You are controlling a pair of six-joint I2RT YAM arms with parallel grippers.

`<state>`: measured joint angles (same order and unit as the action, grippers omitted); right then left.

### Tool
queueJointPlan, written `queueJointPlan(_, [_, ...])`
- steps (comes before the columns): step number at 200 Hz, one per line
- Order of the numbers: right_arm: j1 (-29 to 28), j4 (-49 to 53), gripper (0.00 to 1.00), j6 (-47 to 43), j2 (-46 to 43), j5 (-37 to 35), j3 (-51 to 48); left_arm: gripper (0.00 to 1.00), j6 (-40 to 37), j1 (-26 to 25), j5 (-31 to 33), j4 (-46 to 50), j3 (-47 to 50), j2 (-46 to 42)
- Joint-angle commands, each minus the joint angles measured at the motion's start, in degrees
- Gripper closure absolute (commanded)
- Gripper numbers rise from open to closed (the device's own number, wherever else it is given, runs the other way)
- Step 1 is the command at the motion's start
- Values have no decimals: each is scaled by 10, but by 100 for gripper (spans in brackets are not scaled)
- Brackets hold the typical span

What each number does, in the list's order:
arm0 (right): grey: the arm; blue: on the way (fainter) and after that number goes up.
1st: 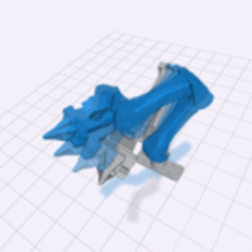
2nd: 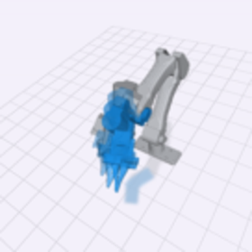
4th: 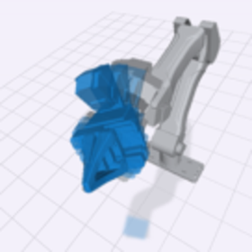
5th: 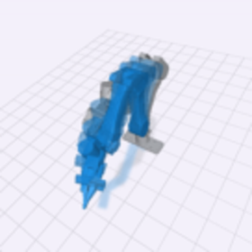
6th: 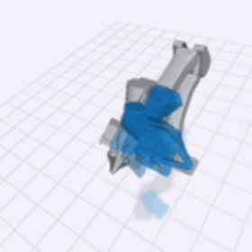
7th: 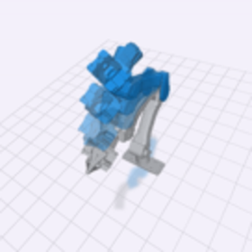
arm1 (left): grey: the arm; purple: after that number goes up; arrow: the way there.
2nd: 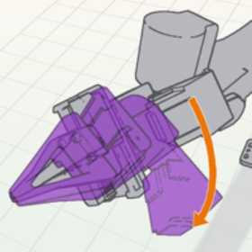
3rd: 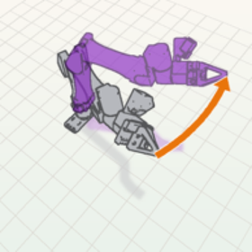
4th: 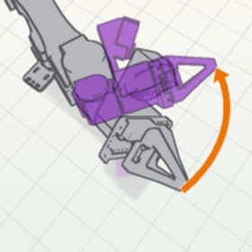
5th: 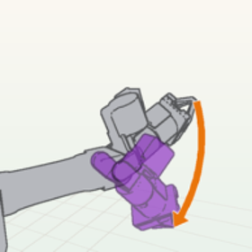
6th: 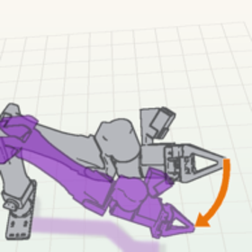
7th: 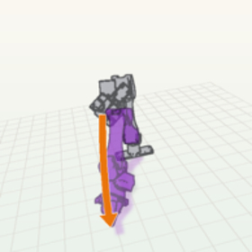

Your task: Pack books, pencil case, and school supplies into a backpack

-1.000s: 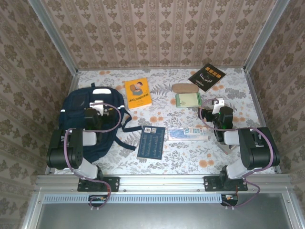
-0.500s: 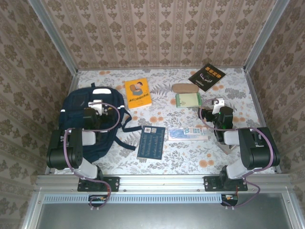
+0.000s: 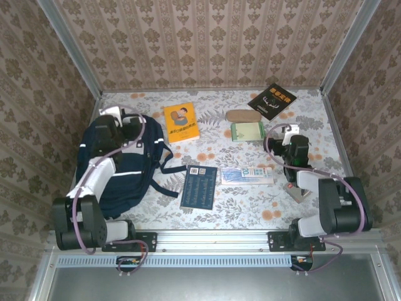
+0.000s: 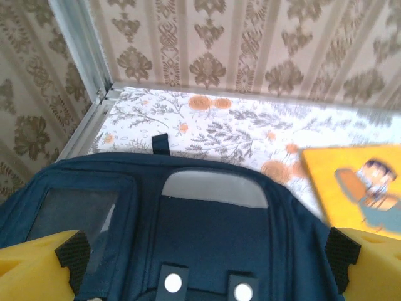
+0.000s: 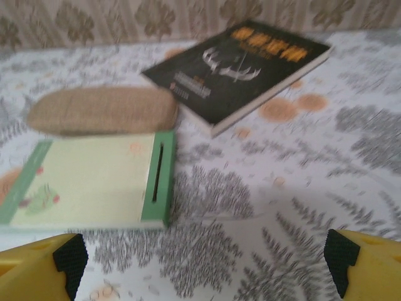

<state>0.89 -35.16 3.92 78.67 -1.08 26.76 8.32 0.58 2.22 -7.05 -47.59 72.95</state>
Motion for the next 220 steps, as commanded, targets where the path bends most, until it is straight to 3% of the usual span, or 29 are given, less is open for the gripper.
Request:
queueJointPlan(1, [3,100,0,92,-65,-89,45,0,114,14,3,220,-63,8])
queueJointPlan(12, [3,167,0,182,-88,-156,70,0,125,14,-15,251,-85,21])
queueJointPlan(25, [4,203,1,206,-105,-153,90,4,140,11,-41,260,-93,31])
queueJointPlan(58, [4,242,0,203,-110,-49,136,16,125,-37,-34,304,-136,81])
queueJointPlan(88, [-5,288,0,192,-108,-10,169,22,110,-84,-3,380,-219,177])
queueJointPlan(128, [-25,314,0,169,-108,9,180,24,88,-130,28,419,-301,276])
queueJointPlan(159, [-35,319,0,151,-111,4,181,39,76,-147,30,445,-365,352])
queueJointPlan(209, [-47,322,0,148,-106,18,187,47,76,-159,35,493,-472,475])
queueJointPlan(220, [-48,319,0,144,-105,18,188,57,69,-164,34,499,-489,493])
